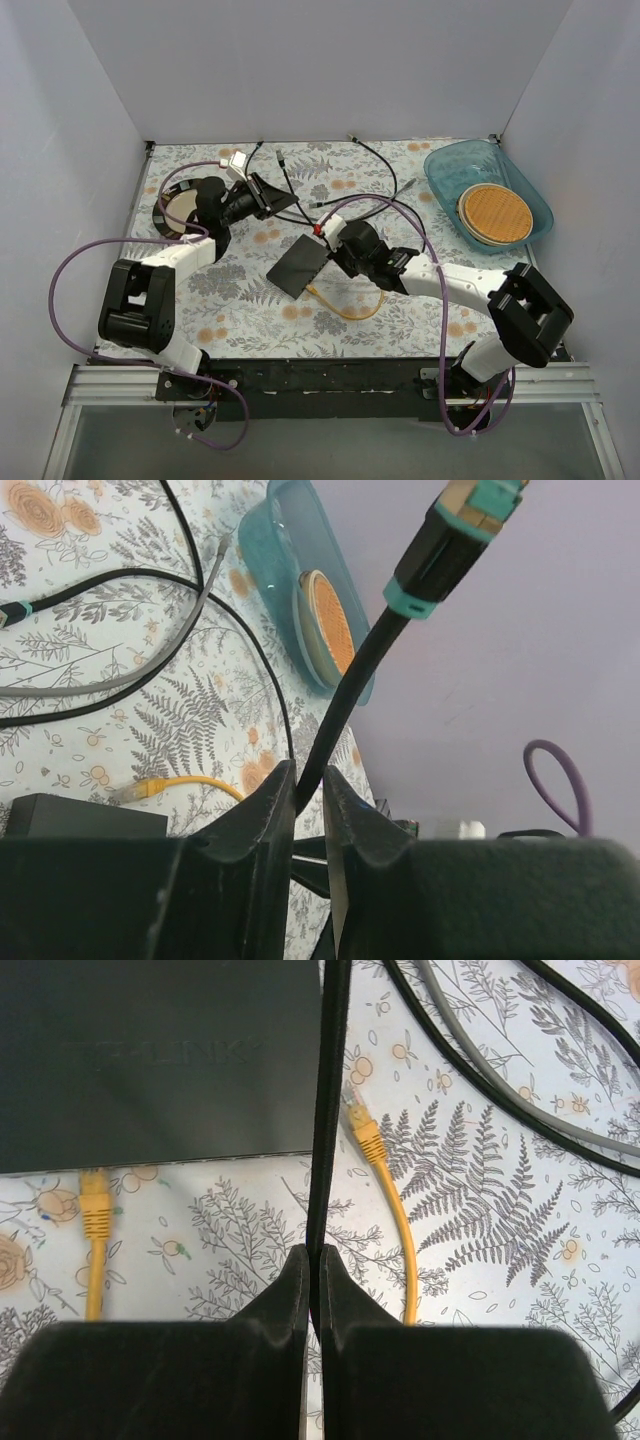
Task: Insert the plug into the switch port
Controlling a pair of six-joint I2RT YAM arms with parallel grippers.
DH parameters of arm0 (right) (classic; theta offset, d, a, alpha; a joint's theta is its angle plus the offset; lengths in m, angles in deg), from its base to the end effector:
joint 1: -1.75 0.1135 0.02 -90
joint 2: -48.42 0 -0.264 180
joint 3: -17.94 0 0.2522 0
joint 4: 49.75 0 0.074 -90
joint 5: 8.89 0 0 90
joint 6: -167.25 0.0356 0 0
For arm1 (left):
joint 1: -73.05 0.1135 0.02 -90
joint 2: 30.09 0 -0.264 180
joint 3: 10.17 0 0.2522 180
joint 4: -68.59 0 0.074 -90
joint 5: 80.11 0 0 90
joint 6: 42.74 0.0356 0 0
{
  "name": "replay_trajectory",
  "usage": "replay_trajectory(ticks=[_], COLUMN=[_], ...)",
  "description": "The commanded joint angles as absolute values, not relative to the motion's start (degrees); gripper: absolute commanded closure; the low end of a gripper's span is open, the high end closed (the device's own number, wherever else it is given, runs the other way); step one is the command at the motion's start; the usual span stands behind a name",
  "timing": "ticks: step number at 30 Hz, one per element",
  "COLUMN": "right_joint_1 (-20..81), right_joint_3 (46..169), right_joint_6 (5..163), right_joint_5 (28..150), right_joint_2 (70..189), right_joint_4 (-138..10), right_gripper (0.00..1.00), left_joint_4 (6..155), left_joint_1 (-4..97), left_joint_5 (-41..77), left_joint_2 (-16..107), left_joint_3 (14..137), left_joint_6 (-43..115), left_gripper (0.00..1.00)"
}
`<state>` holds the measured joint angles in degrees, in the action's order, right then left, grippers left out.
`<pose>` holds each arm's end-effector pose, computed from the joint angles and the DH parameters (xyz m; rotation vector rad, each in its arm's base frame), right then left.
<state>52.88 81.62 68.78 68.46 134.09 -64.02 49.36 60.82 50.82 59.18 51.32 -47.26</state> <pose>0.2079 0.2455 0.2180 -0.9808 1.9598 0.1773 0.3269 -0.0947 0.2449 -0.8477 1.9651 -1.8614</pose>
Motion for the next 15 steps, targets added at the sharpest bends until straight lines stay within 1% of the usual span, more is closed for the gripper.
replay_trajectory(ticks=[1,10,15], right_joint_1=[51.6,51.0,51.0], right_joint_3=[80.7,80.2,80.2], right_joint_6=[70.9,71.0,71.4], right_joint_5=[64.0,63.4,64.6], right_joint_2=[135.6,135.7,135.3], right_joint_4=[-67.4,-67.5,-66.6], right_gripper=[0.99,0.99,0.99], left_joint_4=[42.4,34.9,38.3], left_joint_1=[62.1,62.2,62.3], left_joint_5=[48.6,45.1,44.4], left_joint_2=[52.3,46.3,46.7], left_joint_3=[49.7,44.1,45.3], left_joint_6=[-47.0,-46.3,-45.1], left_gripper=[0.84,0.82,0.8])
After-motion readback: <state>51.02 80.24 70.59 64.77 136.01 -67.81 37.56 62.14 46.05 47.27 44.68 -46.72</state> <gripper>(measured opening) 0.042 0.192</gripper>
